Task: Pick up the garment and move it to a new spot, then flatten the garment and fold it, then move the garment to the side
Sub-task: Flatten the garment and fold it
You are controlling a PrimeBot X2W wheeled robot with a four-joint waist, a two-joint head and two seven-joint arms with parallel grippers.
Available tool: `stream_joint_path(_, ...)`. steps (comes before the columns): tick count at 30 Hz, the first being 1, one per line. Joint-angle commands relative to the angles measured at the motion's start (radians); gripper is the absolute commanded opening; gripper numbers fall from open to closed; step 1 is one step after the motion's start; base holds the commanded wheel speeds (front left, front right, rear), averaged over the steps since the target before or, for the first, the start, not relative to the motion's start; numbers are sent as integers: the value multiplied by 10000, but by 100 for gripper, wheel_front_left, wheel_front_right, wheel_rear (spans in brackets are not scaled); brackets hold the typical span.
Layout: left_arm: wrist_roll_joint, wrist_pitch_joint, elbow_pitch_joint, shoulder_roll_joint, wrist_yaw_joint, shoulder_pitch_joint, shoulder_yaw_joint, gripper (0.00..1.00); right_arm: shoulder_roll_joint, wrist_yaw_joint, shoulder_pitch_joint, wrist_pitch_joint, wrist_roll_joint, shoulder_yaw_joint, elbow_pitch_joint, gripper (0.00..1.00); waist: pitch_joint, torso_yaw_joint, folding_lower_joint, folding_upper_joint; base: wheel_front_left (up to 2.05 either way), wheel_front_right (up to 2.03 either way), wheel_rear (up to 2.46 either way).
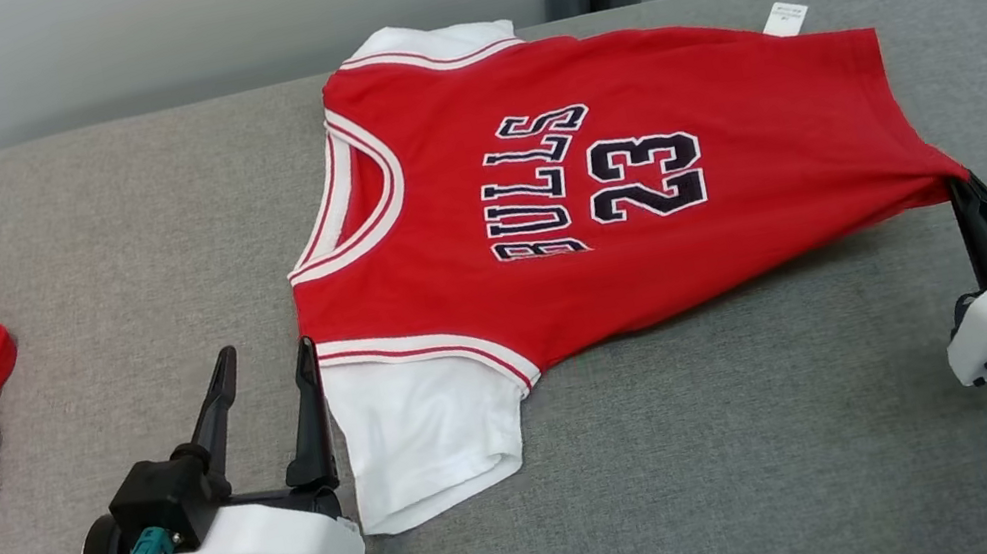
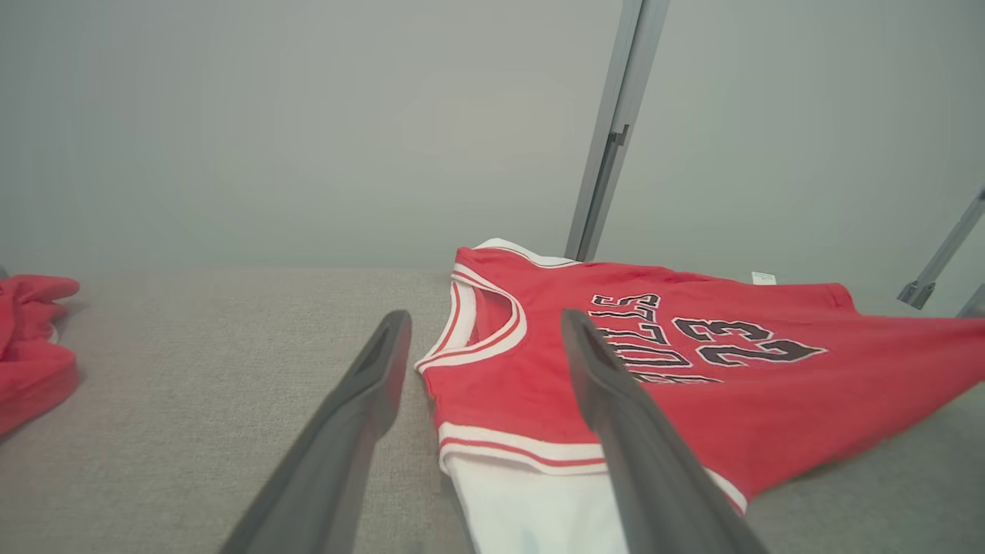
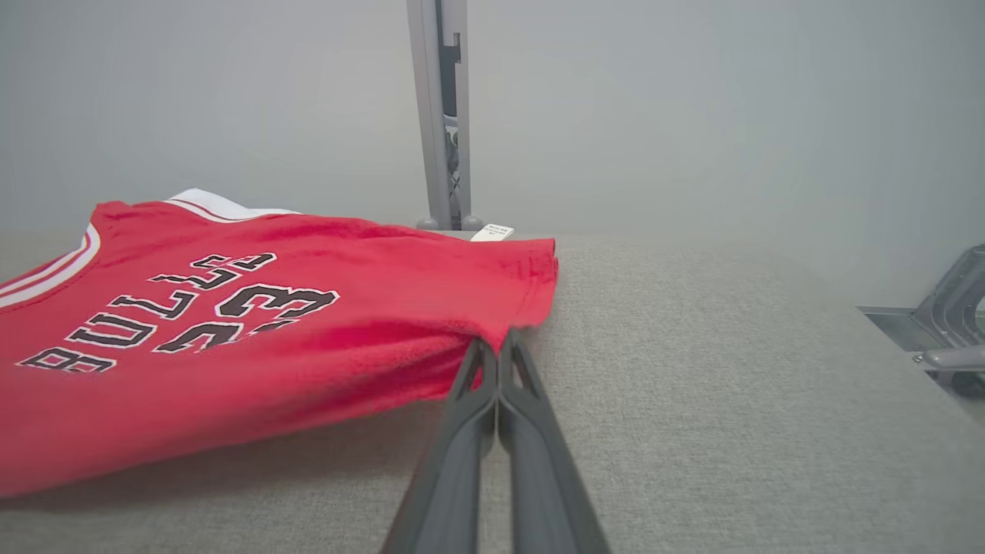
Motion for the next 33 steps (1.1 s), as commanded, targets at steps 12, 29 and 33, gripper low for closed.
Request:
stream_joint_path(12, -418, -37, -22, 22, 154, 294, -365, 100, -1726, -3, 1152, 5045, 3240, 795, -2649, 0, -539, -440, 0, -1, 0, 0, 0)
stream_joint_path(29, -374, -37, 174, 22, 75, 30, -919, 100, -2189, -3, 856, 6126, 3637, 471, -2380, 5, -286, 707, 0, -1, 0, 0, 0)
stream_joint_path(33, -360, -37, 211, 19, 99, 13, -996, 100, -2251, -3, 234, 5212, 3347, 895, -1033, 47, -214, 972, 0, -1, 0, 0, 0)
